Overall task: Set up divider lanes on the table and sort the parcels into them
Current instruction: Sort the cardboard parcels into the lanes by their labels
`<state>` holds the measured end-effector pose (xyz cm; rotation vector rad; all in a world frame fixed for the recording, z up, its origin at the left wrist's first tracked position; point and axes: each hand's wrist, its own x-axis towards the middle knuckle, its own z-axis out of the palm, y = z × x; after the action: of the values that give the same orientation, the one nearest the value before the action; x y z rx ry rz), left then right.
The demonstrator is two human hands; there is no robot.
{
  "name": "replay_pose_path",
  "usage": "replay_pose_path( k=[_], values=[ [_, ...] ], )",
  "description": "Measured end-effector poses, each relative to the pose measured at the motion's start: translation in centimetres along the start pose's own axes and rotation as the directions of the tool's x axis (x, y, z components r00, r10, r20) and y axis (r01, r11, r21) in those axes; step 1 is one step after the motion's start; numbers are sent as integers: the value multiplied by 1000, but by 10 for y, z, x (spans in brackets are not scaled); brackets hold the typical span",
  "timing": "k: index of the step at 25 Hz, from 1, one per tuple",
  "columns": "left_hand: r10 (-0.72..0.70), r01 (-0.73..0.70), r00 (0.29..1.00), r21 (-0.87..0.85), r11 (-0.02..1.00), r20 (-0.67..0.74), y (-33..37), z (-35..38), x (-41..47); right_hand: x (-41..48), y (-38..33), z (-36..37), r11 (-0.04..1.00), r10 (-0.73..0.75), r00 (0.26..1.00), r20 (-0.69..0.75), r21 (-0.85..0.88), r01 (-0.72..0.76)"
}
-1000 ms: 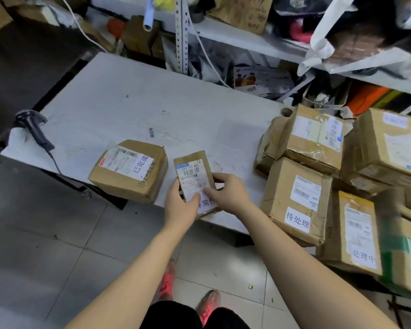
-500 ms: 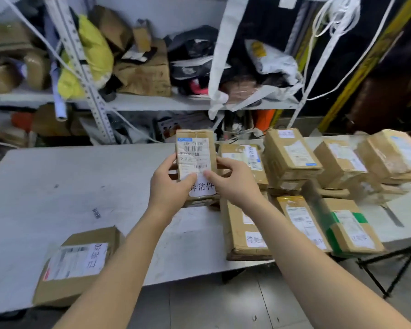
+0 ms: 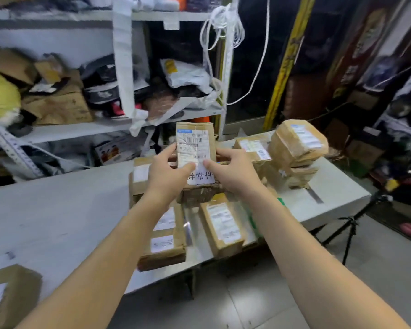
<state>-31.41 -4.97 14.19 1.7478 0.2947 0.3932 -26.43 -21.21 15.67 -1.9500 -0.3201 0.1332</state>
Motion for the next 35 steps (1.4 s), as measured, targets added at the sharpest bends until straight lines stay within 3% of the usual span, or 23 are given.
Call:
replay_pose_path(
  k=[9,20,27,35],
  values=[
    [-29,32,984,-16,999,174,37,223,-29,-19,96,-201,993,117,985,-130,14,-116],
    [-134,150,919,-14,989,370,-23,420,-21,-3,221,-330,908,369,901,-227,-120,-402],
    [-294,288,889,70,955,352,-81,496,-4,37,310,-357,836,508,849,-144,-155,-527],
    [-469,447,875,169,878,124,-124,551,-11,72,398,-364,863,495,864,94,-171,-476]
  ],
)
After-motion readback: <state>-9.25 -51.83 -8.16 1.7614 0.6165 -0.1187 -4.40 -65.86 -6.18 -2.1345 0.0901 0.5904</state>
